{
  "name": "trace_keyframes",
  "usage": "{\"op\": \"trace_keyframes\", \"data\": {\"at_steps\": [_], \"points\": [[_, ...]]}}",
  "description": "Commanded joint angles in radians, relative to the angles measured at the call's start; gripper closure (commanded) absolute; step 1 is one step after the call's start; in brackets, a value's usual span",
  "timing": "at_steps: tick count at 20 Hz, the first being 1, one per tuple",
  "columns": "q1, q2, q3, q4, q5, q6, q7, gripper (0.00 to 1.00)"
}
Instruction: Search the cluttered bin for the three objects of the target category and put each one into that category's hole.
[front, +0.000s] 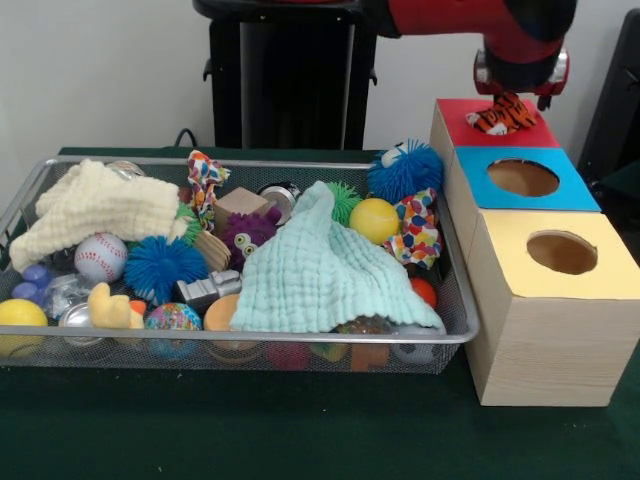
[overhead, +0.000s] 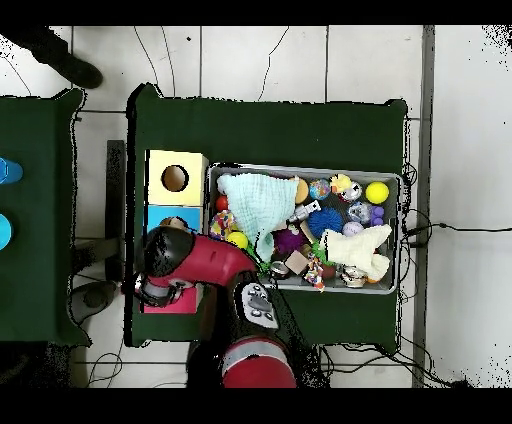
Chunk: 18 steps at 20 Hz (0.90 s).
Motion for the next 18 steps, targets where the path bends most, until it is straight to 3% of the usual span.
{"op": "trace_keyframes", "data": {"at_steps": [1, 6, 15, 18], "points": [[-0.015, 0.194, -0.167, -0.44, -0.221, -0.542, 0.118, 0.0], [-0.015, 0.22, -0.164, -0.49, -0.288, -0.561, 0.163, 0.0], [-0.029, 0.228, -0.153, -0.49, -0.292, -0.592, 0.247, 0.0], [-0.06, 0.224, -0.116, -0.482, -0.306, -0.613, 0.231, 0.0]]}}
